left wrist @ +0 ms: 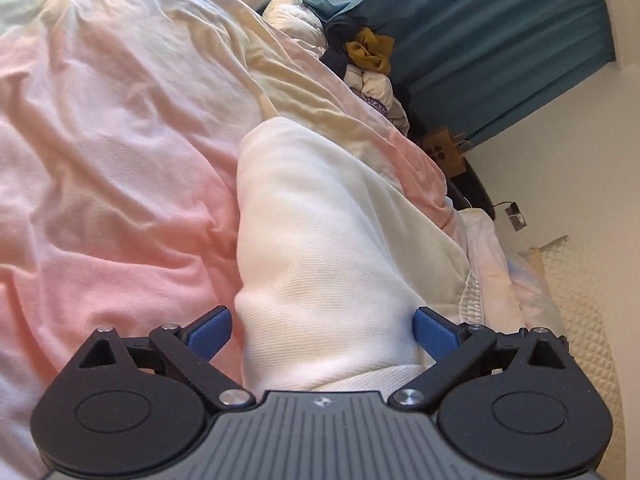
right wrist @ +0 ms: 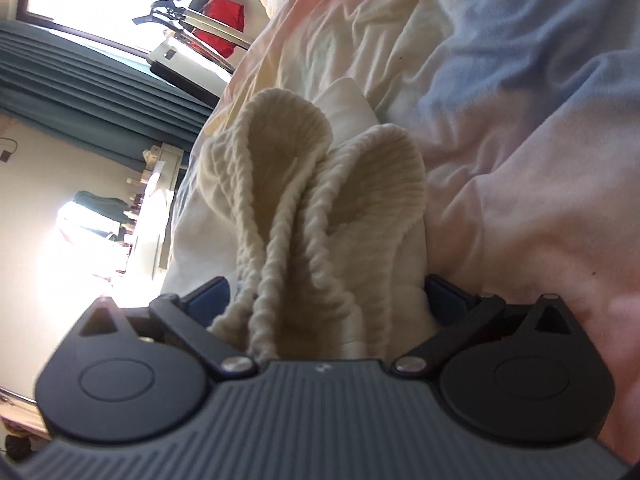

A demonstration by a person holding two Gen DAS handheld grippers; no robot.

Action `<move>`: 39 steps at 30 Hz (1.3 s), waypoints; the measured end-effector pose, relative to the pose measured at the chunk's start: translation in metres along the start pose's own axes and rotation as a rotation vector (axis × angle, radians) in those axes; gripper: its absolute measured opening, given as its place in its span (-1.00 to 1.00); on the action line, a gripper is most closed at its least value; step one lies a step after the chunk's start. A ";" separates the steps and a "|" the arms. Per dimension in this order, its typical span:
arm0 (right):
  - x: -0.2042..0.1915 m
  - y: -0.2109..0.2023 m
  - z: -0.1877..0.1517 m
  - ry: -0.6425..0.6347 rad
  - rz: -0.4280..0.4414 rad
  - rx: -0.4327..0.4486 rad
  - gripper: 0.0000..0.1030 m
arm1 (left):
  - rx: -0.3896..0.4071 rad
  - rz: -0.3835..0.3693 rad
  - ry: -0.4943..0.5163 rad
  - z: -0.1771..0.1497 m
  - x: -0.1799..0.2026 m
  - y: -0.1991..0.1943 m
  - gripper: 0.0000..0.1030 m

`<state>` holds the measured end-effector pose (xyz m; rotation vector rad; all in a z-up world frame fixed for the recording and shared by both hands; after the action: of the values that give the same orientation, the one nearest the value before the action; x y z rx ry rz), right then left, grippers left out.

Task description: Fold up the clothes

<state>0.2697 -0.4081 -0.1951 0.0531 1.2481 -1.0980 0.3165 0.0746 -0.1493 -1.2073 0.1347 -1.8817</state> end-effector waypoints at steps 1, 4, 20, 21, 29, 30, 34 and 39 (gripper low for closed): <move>-0.003 0.002 0.000 0.000 0.025 -0.001 1.00 | -0.018 -0.012 -0.003 -0.001 -0.001 0.005 0.91; -0.004 0.000 0.002 0.005 0.105 0.012 1.00 | -0.061 -0.032 -0.009 -0.006 -0.007 0.017 0.88; -0.055 -0.022 0.002 -0.113 -0.012 0.107 -0.01 | -0.015 0.080 0.118 -0.016 0.028 -0.009 0.05; -0.061 -0.031 0.003 -0.113 0.004 0.120 -0.03 | -0.009 0.078 0.121 -0.015 0.037 -0.015 0.02; -0.083 -0.131 0.008 -0.110 0.034 0.203 -0.04 | -0.024 0.002 0.179 -0.034 0.144 -0.034 0.02; -0.082 -0.147 0.008 -0.109 0.032 0.219 -0.04 | -0.029 -0.010 0.188 -0.038 0.159 -0.035 0.02; -0.068 -0.221 0.011 -0.082 0.016 0.308 -0.04 | -0.046 -0.059 0.223 -0.053 0.219 -0.039 0.02; -0.038 -0.330 0.017 -0.050 -0.034 0.444 -0.04 | -0.094 -0.173 0.284 -0.095 0.316 -0.013 0.03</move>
<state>0.0600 -0.5667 0.0093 0.3401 0.9448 -1.3815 0.1877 -0.1749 0.0243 -1.0343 0.2830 -2.2146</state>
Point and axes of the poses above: each gripper's, at about its wrist camera, not at the fingertips, and y roughly the way its jaws point, x to its right, z to its top, the point moved 4 cm from there along y, roughly the way its jaws point, and after that the axes turned 7 degrees about x, right-handed, at the moved point
